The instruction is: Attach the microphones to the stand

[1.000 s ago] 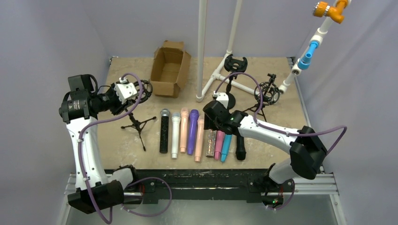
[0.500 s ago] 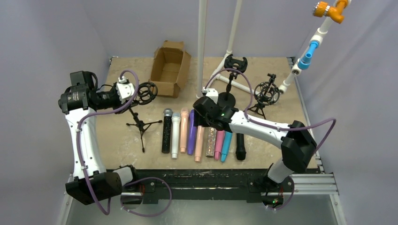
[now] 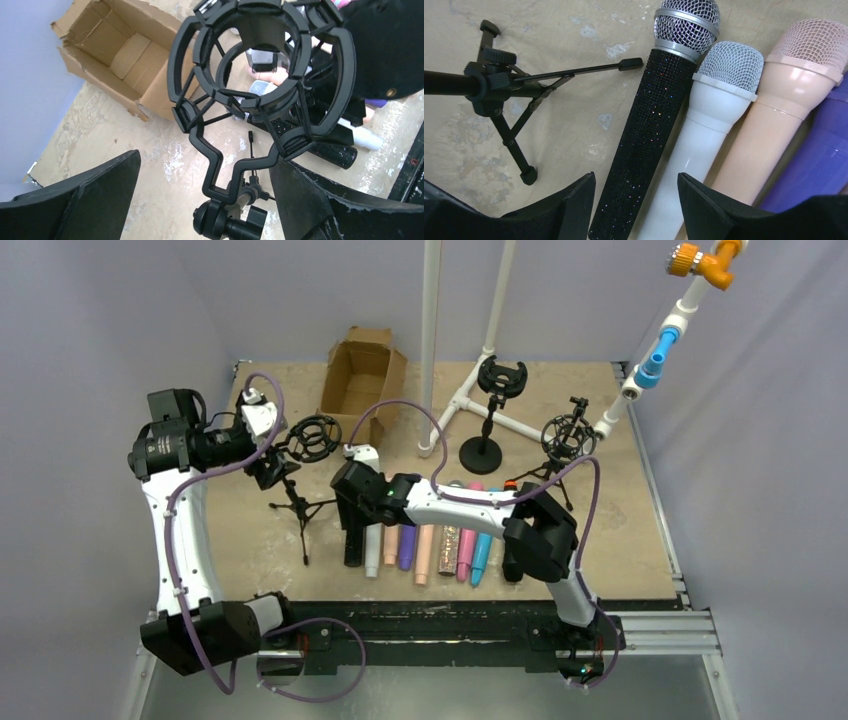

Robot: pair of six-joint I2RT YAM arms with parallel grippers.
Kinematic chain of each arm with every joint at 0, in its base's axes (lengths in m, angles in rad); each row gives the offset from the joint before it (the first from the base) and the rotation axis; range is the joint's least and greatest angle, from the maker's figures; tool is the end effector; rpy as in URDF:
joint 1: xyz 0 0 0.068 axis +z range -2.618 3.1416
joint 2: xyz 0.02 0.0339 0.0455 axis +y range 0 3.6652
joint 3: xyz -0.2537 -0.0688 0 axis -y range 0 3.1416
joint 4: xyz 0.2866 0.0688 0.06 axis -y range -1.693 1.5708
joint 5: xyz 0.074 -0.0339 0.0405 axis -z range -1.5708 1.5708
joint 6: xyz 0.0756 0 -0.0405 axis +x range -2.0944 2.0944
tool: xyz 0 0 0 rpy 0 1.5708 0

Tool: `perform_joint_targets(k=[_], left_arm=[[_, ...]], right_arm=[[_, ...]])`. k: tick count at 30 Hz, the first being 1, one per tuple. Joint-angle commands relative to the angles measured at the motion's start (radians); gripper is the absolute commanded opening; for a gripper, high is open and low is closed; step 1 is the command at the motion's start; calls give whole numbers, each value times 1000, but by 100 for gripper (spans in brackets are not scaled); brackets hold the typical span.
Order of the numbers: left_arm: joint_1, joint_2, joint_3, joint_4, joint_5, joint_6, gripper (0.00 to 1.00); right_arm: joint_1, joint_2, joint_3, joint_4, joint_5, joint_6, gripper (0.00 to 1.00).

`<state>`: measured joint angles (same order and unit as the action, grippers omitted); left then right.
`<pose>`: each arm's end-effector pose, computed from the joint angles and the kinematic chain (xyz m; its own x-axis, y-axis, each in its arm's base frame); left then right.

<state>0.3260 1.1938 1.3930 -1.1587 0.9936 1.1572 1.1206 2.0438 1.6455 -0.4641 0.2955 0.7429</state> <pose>0.2683 0.0238 0.3705 -0.0546 0.5090 -0.8590 0.8232 0.5098 0.2497 0.2453 0.4570 0.1724 -0.7702 -0.1066 -0.6288 -0.3501 0.8947 0.2772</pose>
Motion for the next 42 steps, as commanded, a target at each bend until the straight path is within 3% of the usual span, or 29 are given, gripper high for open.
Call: perform_joint_targets(k=[1,5,7,9,14,21,30,36,42], left_arm=[[18,-54,8,104,56,-144,100],[34,-84,36,206,57,-380,100],[34,-109,5,339,23,-656,100],[33,-142,-32,459,5,-829,100],[34,-205,-51,519,-83,-1021,100],[35,-149,85,336,-110,-1047,100],[34,-107,138,240,-83,-944,100],[35,-108,196,189,-69,-942,100],[35,-118,243,170,-88,-986,100]], right_arm=[[-7,6,57,6,-4,-8,64],[-7,60,104,-1,-6,-9,64],[-7,84,122,0,-11,-8,64],[-7,106,136,2,-16,-6,64],[-5,148,174,-11,-8,-6,63],[-5,213,205,-34,-3,-4,62],[5,285,249,-72,-4,-5,59],[5,248,237,-48,-31,8,38],[5,67,147,45,-42,15,15]])
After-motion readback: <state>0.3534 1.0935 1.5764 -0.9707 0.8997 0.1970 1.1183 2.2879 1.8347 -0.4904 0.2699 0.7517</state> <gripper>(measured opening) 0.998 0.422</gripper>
